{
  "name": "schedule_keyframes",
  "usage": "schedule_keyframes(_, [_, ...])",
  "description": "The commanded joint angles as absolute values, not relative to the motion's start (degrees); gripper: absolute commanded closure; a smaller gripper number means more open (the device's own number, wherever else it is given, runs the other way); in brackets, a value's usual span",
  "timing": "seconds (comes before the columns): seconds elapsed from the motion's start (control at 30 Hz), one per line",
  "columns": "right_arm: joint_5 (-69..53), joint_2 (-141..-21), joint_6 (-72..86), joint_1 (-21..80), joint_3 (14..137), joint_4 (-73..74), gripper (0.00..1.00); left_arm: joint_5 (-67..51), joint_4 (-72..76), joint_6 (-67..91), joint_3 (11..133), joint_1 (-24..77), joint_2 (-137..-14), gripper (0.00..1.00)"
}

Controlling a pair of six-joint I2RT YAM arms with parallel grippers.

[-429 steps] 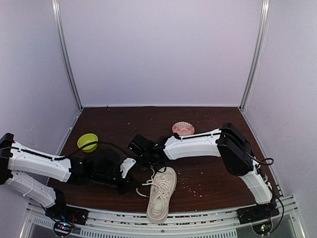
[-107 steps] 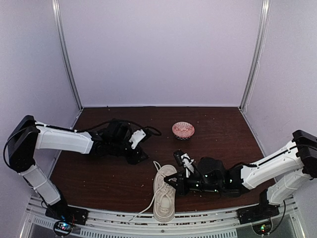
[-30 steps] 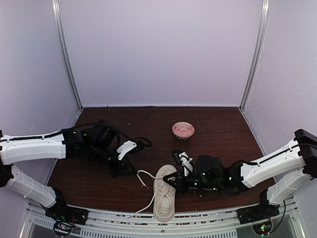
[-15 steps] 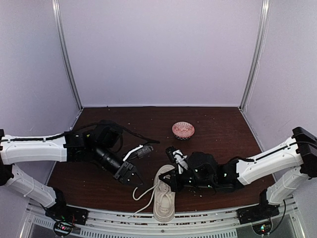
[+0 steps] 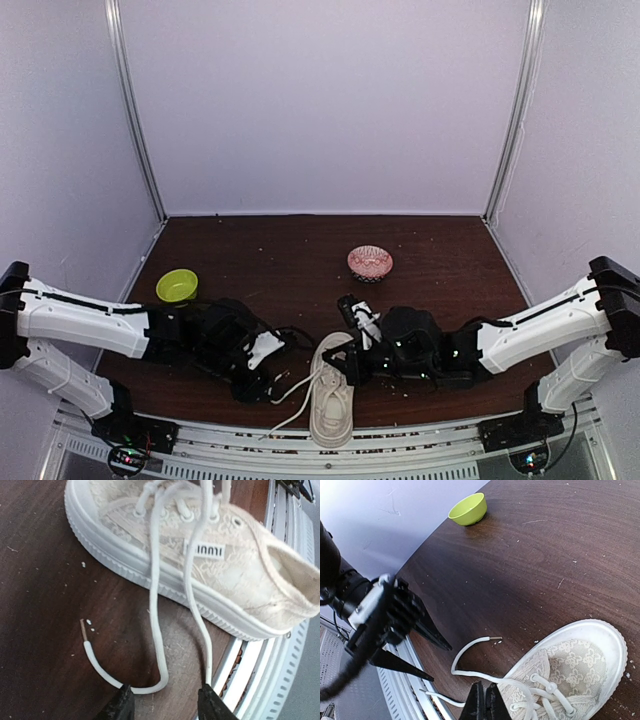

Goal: Tie the shoes

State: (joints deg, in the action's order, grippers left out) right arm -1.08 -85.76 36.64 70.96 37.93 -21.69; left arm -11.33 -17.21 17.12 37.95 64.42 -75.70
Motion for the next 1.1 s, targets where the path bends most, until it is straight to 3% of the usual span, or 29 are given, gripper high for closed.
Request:
schedule_keyframes(0.0, [0.2,-85.2,37.9,70.3,36.9,-24.6,1.00,-8.0,-6.0,14.0,34.9,66.6,-78.5,0.53])
schedule_keyframes(0.43, [-0.4,-84.9,38.4,69.8,36.1,-25.3,1.00,-3.4,-3.8,14.1,34.4,68.9,-87.3,0.56])
schedule_keyframes(0.47, [-0.4,-85.0,38.4,69.9,36.1,-25.3,1.00,-3.2,-3.8,14.2,34.5,68.9,-87.6,0.60])
schedule_keyframes(0.6, [-0.2,-84.9,38.4,69.8,36.1,-25.1,1.00,-5.5,-4.0,15.2,35.1,69.0,-87.2,0.93])
schedule_keyframes(0.67, [0.1,-84.8,38.5,69.7,36.1,-24.7,1.00,-8.1,-4.5,16.1,35.5,69.0,-85.4,1.00])
schedule_keyframes(0.93, [0.4,-85.3,38.4,69.2,37.6,-23.0,1.00,-28.0,-6.6,26.5,43.0,69.1,-76.7,1.00])
schedule_keyframes(1.07, [0.0,-86.0,38.3,69.1,38.3,-23.1,1.00,-32.7,-5.5,32.2,45.5,70.3,-75.4,1.00])
